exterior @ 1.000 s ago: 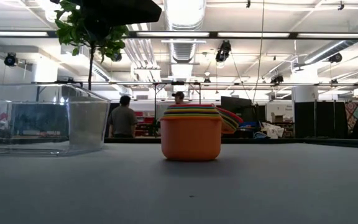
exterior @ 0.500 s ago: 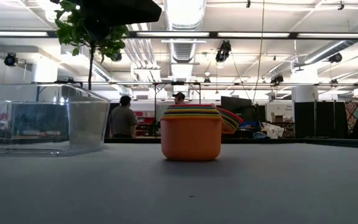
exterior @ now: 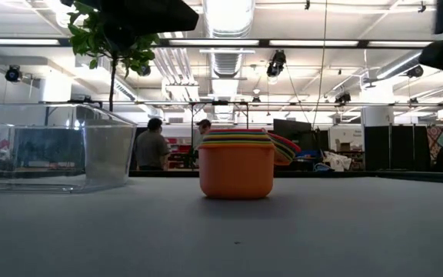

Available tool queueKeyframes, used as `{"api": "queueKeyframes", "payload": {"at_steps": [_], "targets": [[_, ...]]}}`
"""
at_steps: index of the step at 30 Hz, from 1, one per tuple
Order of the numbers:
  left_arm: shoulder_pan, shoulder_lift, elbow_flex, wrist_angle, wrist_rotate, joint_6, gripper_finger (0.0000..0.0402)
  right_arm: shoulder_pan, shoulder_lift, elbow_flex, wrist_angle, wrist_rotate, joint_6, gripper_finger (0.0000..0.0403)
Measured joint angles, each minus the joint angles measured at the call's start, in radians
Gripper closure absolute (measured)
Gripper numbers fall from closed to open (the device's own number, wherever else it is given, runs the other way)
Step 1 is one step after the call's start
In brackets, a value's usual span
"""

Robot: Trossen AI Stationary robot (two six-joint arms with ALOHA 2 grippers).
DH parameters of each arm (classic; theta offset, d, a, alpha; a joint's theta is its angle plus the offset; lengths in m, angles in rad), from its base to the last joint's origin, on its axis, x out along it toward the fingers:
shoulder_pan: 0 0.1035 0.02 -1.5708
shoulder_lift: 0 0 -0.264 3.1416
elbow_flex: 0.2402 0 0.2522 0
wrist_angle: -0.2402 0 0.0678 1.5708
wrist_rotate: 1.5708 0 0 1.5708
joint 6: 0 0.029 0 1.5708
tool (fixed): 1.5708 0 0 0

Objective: Nest measuring cups in basket
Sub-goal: Stack the blue measuring cup on top of the orange measuring cup

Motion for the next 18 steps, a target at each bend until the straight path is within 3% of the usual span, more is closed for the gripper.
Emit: {"api": "queueKeyframes", "payload": {"at_steps": [7, 18], "targets": [[0.0, 0.0, 0.0, -0.016, 0.0, 0.0, 0.0361, -0.031, -0.033, 0.0, 0.002, -0.096, -0.213, 0.0363], [0.0, 0.0, 0.0, -0.016, 0.0, -0.004, 0.0361, -0.031, -0.032, -0.022, 0.133, -0.141, -0.435, 0.019]]}}
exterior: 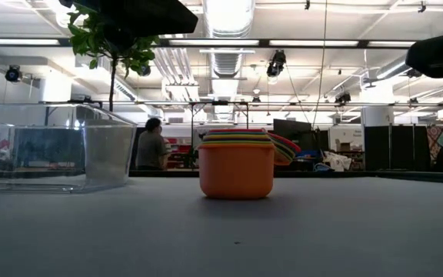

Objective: Nest measuring cups in basket
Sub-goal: Stack the blue measuring cup on top of the orange measuring cup

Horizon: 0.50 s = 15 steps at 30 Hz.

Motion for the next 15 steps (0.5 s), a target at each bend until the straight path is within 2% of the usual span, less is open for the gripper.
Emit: {"api": "queueKeyframes", "payload": {"at_steps": [3, 7, 10, 15], "targets": [[0.0, 0.0, 0.0, -0.001, 0.0, 0.0, 0.0361, -0.006, 0.0, -0.026, 0.04, 0.001, -0.041, 0.0161], [0.0, 0.0, 0.0, -0.011, 0.0, 0.0, 0.0361, -0.038, 0.001, -0.068, 0.05, -0.001, -0.059, 0.0144], [0.0, 0.0, 0.0, -0.017, 0.0, 0.0, 0.0361, -0.064, 0.001, -0.103, 0.084, -0.02, -0.106, 0.0141], [0.0, 0.0, -0.001, -0.031, 0.0, -0.018, 0.0361, -0.101, 0.001, -0.16, 0.179, -0.117, -0.139, 0.0147]]}}
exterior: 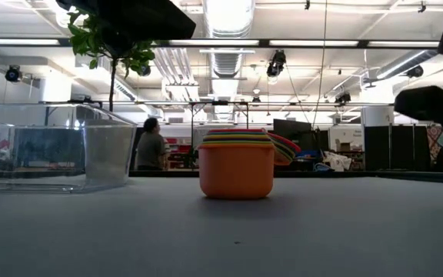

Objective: Nest measuring cups in basket
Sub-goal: Stack the blue measuring cup on top of the orange measuring cup

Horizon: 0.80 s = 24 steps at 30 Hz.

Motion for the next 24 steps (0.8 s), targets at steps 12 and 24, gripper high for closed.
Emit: {"api": "queueKeyframes", "payload": {"at_steps": [12, 24], "targets": [[0.008, 0.0, -0.001, -0.01, 0.0, -0.001, 0.0361, -0.052, 0.0, -0.026, 0.094, -0.007, -0.111, 0.018], [0.029, 0.0, -0.001, -0.016, 0.053, 0.012, 0.0361, -0.083, -0.002, -0.067, 0.135, -0.046, -0.142, 0.0182]]}}
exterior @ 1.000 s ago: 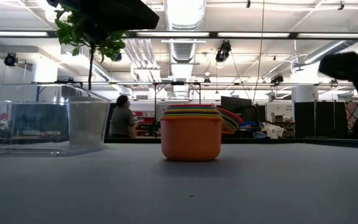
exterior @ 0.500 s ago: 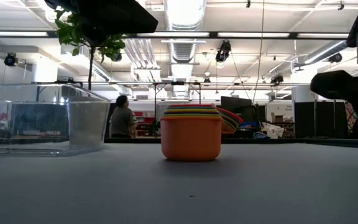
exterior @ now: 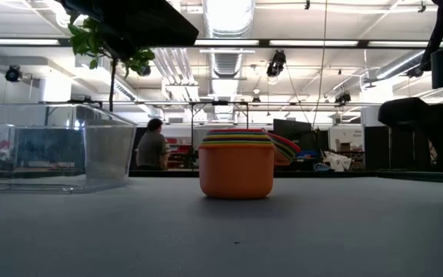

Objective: Nest measuring cups in basket
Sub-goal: Stack the blue measuring cup on top of the orange measuring cup

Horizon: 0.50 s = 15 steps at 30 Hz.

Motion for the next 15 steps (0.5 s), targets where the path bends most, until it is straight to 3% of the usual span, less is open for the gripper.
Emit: {"api": "queueKeyframes", "payload": {"at_steps": [6, 15], "targets": [[0.005, 0.0, 0.0, 0.0, 0.0, 0.005, 0.0361, -0.002, 0.0, -0.004, 0.01, -0.017, -0.021, 0.0199], [0.009, 0.0, 0.0, 0.0, 0.0, 0.006, 0.0361, -0.002, 0.002, 0.005, 0.007, -0.02, -0.073, 0.0276]]}}
